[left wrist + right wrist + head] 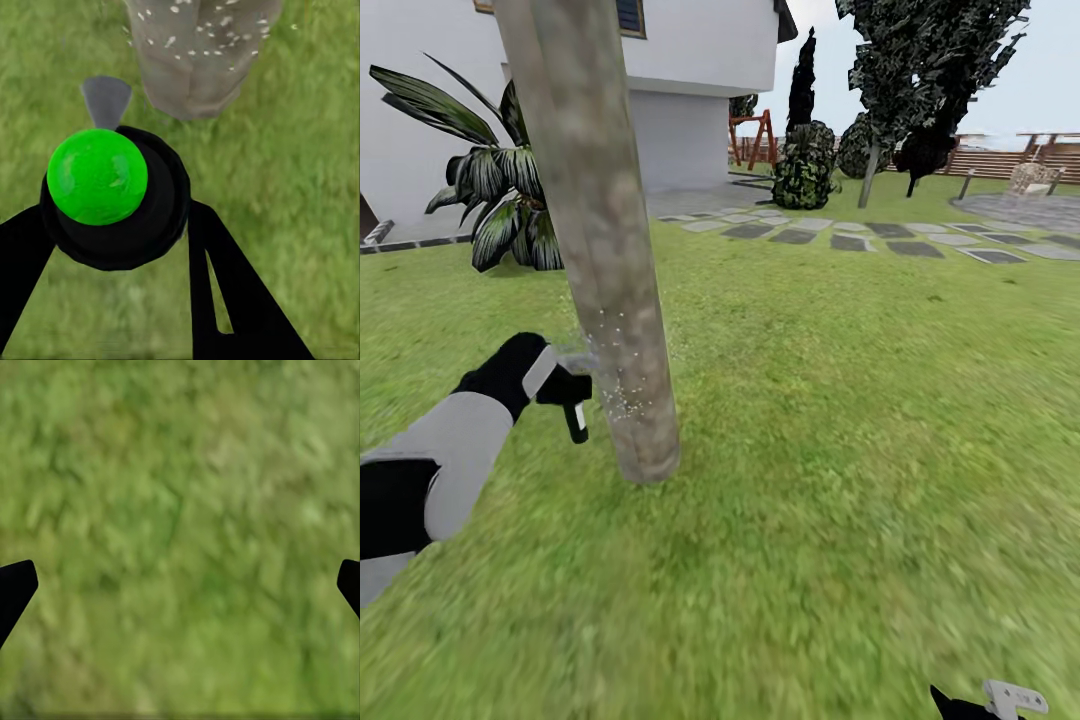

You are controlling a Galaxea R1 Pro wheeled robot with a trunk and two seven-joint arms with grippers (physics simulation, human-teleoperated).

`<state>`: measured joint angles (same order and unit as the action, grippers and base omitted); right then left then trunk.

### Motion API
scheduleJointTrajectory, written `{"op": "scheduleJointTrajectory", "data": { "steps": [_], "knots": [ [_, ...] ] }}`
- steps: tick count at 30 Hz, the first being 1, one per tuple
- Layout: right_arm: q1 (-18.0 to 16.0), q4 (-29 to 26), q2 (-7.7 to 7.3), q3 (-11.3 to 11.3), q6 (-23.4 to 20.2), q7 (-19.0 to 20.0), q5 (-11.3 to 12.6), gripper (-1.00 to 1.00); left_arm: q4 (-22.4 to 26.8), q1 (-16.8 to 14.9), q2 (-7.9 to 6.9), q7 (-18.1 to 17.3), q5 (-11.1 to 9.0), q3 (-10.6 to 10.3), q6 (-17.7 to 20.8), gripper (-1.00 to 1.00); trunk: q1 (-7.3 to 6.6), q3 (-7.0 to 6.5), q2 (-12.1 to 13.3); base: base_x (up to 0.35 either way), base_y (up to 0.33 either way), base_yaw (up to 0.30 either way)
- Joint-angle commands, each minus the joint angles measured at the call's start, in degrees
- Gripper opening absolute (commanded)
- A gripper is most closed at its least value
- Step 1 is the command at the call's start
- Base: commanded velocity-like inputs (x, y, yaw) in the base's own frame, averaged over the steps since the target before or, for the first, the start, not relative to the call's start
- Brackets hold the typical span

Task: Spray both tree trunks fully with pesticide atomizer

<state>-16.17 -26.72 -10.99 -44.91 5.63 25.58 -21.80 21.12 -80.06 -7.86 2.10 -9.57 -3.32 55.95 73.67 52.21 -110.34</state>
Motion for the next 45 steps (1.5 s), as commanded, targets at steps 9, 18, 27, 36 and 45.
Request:
{"op": "scheduleJointTrajectory", "data": {
  "steps": [9, 18, 27, 36, 45],
  "knots": [
    [0.0, 0.0, 0.0, 0.0, 0.0, 0.0, 0.0, 1.0, 0.5, 15.0, 2.52, 0.1, -0.2, -0.2, -12.2, -1.0, -0.01, -0.01, 0.0, 0.0, 0.0, 0.0],
    [0.0, 0.0, 0.09, -0.3, 0.4, 0.1, 0.3, 1.0, 1.5, 28.1, 3.35, 0.8, -0.4, -0.4, -28.4, -1.0, -0.01, -0.01, 0.0, 0.025, -0.037, 0.048],
    [0.0, 0.0, 0.09, -0.3, 0.5, 0.0, 0.4, 1.0, 1.3, 28.6, 5.0, 0.9, 0.0, -0.4, -29.0, -1.0, -0.01, -0.01, 0.0, 0.202, -0.225, 0.272],
    [0.0, 0.0, 0.09, -0.3, 0.8, 0.0, 0.4, 1.0, 1.3, 28.8, 5.14, 0.8, 0.0, -0.5, -29.0, -1.0, -0.01, -0.01, 0.0, 0.086, -0.26, 0.168],
    [0.0, 0.0, 0.09, -0.3, 0.8, 0.0, 0.4, 1.0, 1.3, 28.8, 5.32, 0.8, 0.0, -0.5, -29.1, -1.0, -0.01, -0.01, 0.0, 0.001, -0.276, 0.002]
  ]
}}
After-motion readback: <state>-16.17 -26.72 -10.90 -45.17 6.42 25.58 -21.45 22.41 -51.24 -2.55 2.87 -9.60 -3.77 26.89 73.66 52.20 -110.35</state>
